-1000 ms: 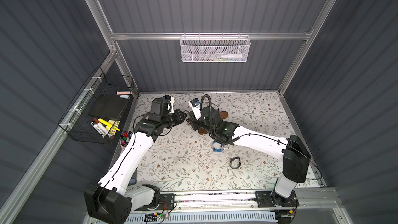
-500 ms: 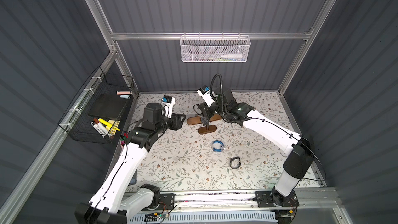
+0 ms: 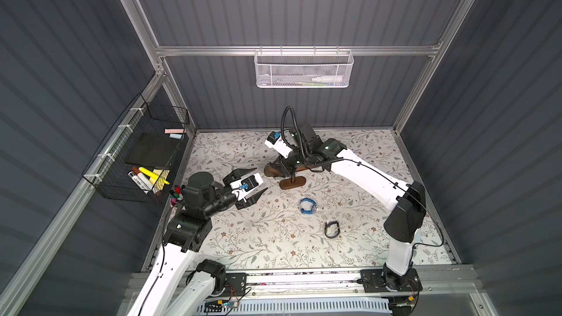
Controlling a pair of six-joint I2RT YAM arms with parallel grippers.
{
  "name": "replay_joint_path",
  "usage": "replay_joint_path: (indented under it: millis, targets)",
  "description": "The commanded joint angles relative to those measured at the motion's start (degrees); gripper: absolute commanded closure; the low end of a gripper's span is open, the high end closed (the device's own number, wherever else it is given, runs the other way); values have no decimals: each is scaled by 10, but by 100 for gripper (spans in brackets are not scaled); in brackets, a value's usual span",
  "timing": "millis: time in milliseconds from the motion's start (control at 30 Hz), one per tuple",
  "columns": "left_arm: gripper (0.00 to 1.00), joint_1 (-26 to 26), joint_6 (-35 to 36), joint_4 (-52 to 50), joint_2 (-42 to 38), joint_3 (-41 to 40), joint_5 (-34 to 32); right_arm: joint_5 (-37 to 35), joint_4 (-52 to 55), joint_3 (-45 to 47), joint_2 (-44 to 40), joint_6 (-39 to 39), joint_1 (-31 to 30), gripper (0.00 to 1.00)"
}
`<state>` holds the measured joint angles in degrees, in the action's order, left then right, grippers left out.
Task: Place watch on stand
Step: Pick up the watch at the center of the board.
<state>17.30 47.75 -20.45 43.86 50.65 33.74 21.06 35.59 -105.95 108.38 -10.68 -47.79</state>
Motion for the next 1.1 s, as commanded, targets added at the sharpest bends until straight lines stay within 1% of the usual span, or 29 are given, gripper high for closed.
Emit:
replay_joint_path:
  millis: [0, 100, 200, 267, 367, 433, 600, 700, 933, 967, 1000, 1067]
  targets:
    - [31, 5, 125, -72, 26, 31, 32, -5, 15, -31, 1, -11, -11, 100]
    - [31, 15, 153, -86, 37, 36, 20, -17, 26, -53, 12, -15, -19, 100]
    - [35, 42, 179, -123, 58, 49, -17, -16, 44, -87, 30, -18, -24, 100]
    - [36, 70, 179, -112, 58, 43, -57, -20, 52, -100, 39, -22, -29, 100]
    - [37, 99, 176, -96, 58, 38, -94, -21, 52, -106, 44, -23, -34, 100]
    - [39, 104, 172, -85, 62, 37, -111, -23, 51, -108, 46, -22, -37, 100]
    - [41, 106, 170, -63, 65, 40, -137, -23, 52, -104, 47, -22, -40, 100]
    - [46, 106, 171, -77, 87, 51, -149, -23, 53, -103, 43, -25, -43, 100]
    - [47, 106, 155, -48, 100, 46, -149, -23, 41, -78, 23, -28, -51, 100]
    - [47, 106, 152, -44, 99, 45, -149, -44, 41, -76, 22, -29, -52, 100]
    - [47, 106, 151, -43, 101, 46, -150, -46, 40, -74, 20, -29, -53, 100]
    - [47, 106, 151, -49, 109, 50, -172, -46, 39, -72, 18, -30, -54, 100]
